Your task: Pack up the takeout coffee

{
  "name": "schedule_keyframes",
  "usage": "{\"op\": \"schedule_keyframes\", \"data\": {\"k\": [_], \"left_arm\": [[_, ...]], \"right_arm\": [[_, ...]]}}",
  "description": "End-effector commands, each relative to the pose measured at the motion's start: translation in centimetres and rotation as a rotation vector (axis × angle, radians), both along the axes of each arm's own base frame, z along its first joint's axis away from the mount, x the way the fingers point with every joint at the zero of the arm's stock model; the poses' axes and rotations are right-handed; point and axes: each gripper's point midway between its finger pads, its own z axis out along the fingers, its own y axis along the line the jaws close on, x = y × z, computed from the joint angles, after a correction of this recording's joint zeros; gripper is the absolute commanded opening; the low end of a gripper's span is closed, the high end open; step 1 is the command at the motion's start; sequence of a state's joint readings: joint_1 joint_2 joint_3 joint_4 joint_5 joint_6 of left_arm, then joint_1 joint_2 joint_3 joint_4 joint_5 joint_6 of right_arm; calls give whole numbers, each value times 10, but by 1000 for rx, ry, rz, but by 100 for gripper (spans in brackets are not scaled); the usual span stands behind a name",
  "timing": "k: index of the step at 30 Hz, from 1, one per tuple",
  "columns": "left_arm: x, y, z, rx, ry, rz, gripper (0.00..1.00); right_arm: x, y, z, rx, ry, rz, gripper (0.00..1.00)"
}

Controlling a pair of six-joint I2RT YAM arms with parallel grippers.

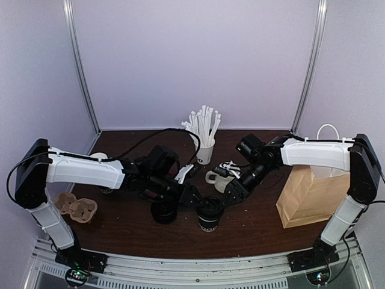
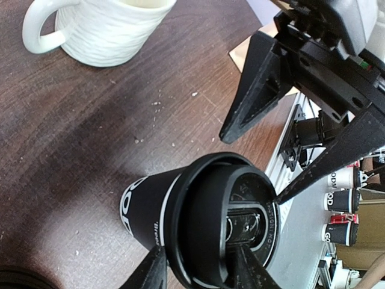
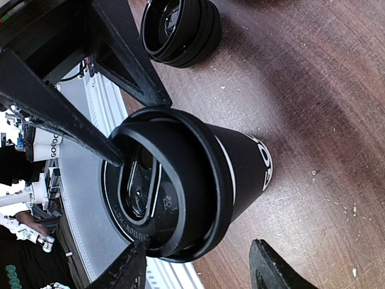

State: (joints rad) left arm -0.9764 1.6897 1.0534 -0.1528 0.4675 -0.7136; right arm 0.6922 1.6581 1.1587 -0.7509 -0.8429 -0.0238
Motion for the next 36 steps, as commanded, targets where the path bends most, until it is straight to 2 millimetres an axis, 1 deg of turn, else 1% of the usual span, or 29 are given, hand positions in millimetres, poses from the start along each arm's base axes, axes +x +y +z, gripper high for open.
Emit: {"op": "schedule_keyframes", "data": {"k": [1,3,5,8,9,10,12,14,17,20,22,26,29,31,34,36], "left_arm": [[-26,71,-112,405,114,68,38],[-24,73,-113,414,102,72,38],[-23,75,-114,429,94,75,38],[-23,80,-114,453,83,76,38],[-22,80,-110,450,70,71,39],[-20,76,-101,430,44,63,40],[-14,63,-73,358,-42,39,45],[-7,48,-43,283,-98,32,49],[-1,22,-8,194,-112,21,52],[2,6,13,144,-142,14,54],[3,4,18,139,-150,17,56],[7,10,20,159,-174,46,58],[10,9,20,161,-193,44,59],[12,6,20,149,-198,44,59],[16,-1,17,127,-202,53,58],[18,-7,17,110,-198,59,58]], "right_arm": [[25,-21,-39,-184,-108,-38,61],[25,-22,-44,-203,-98,-34,61],[27,-21,-44,-207,-94,-35,61],[29,-20,-42,-212,-98,-31,61],[29,-17,-36,-193,-100,-21,61],[27,-13,-25,-158,-97,-8,62],[23,-6,-3,-84,-107,16,65],[20,0,14,-21,-110,29,67],[14,4,23,28,-83,38,69],[12,4,28,51,-66,36,71],[13,3,31,58,-68,31,73],[10,1,39,82,-66,35,81],[3,-2,39,92,-69,32,90],[2,-5,37,92,-111,15,98],[2,-10,33,47,-213,1,99],[1,-10,32,27,-244,5,100]]}}
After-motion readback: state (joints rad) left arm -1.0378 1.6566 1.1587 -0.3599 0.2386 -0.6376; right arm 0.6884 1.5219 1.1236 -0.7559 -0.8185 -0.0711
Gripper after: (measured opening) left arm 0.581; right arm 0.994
